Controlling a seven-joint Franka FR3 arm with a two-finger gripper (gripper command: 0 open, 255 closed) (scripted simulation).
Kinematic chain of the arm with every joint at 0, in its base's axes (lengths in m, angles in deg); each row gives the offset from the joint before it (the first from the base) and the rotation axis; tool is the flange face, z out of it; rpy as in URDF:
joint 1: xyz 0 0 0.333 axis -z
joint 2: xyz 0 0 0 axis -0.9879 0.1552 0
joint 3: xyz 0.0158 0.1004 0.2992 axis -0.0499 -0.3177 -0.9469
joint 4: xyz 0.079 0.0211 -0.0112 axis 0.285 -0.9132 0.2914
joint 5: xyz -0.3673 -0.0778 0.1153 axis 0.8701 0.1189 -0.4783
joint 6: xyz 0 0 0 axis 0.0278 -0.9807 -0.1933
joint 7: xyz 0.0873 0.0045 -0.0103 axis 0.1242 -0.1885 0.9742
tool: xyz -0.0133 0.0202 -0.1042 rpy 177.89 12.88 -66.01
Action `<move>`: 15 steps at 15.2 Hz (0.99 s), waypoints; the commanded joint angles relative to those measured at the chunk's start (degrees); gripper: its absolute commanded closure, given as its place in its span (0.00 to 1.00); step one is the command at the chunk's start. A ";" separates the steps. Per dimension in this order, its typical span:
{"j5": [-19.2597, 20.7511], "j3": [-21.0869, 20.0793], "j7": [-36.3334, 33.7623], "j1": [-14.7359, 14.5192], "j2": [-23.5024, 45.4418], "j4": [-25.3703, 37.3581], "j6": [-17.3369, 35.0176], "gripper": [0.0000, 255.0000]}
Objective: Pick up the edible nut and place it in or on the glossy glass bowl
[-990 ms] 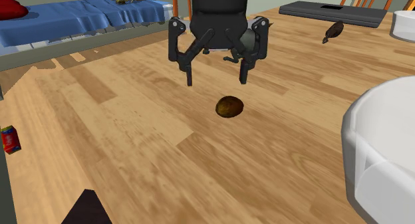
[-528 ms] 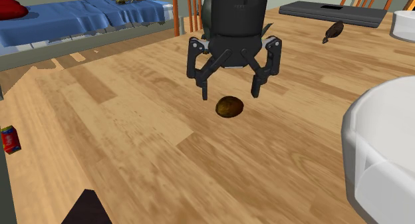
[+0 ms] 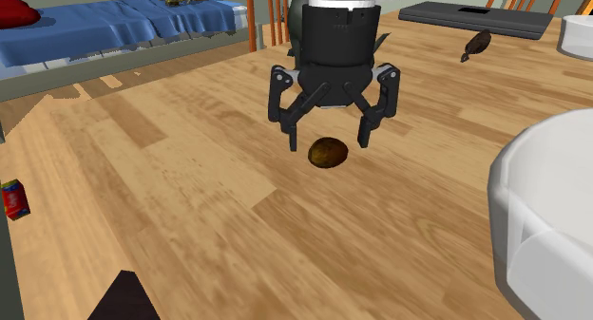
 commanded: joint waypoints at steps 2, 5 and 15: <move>0.00 0.00 0.00 0.00 0.00 0.00 0.00 0.00; 0.00 0.00 0.00 0.00 0.00 0.00 0.00 1.00; -0.33 -0.34 0.22 -0.17 0.37 2.53 -2.17 1.00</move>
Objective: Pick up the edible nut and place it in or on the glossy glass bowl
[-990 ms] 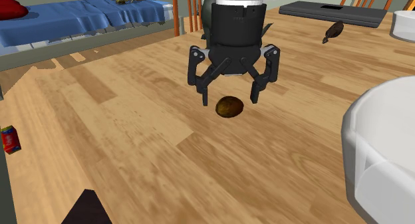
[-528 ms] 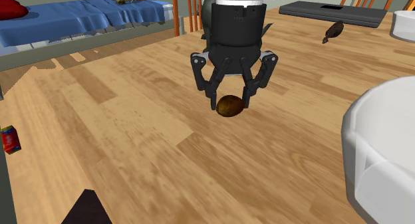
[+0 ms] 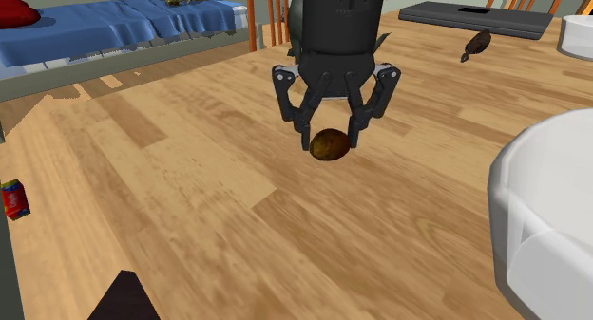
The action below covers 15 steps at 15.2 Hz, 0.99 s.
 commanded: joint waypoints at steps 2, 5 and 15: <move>-0.34 -0.35 0.16 -0.18 0.41 2.43 -2.06 1.00; -0.65 -0.63 0.42 -0.35 0.97 5.14 -4.21 1.00; -1.63 -1.29 1.42 -0.94 3.61 14.92 -11.39 1.00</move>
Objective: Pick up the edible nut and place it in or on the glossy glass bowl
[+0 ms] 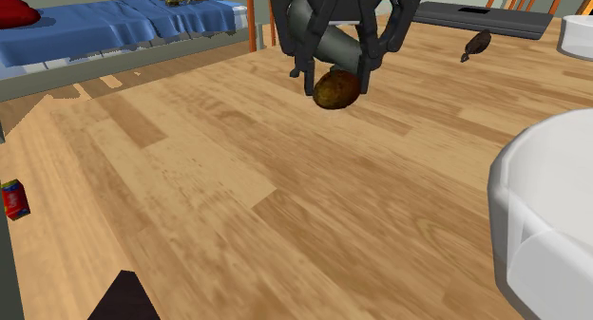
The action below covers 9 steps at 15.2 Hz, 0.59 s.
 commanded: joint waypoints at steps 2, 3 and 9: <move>-0.31 -0.27 0.24 -0.18 0.83 3.17 -2.39 1.00; -0.40 -0.30 0.37 -0.24 1.19 4.25 -3.12 1.00; -0.95 -0.35 1.22 -0.60 3.62 11.08 -7.55 1.00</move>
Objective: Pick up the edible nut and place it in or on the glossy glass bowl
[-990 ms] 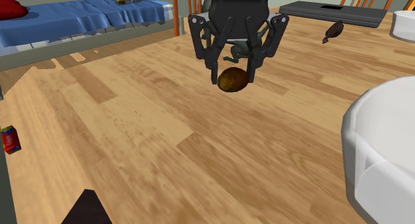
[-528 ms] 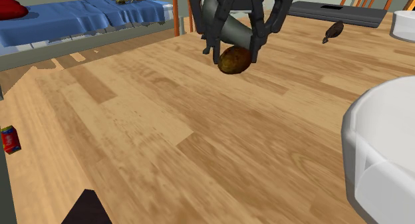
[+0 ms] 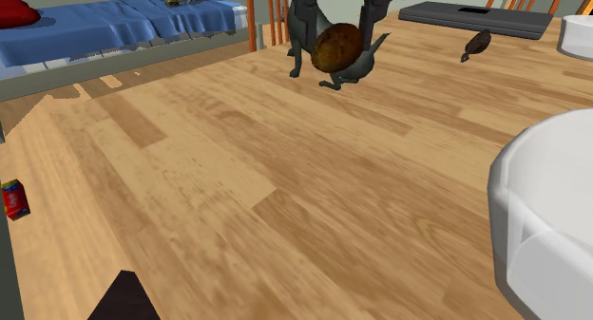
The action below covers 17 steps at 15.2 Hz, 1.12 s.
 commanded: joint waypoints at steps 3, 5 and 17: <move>-0.32 0.21 0.87 -0.21 1.97 5.10 -3.15 1.00; -0.51 0.29 1.24 -0.33 2.99 7.66 -4.70 1.00; 5.25 -0.92 0.28 1.14 -1.98 -3.61 -1.01 0.00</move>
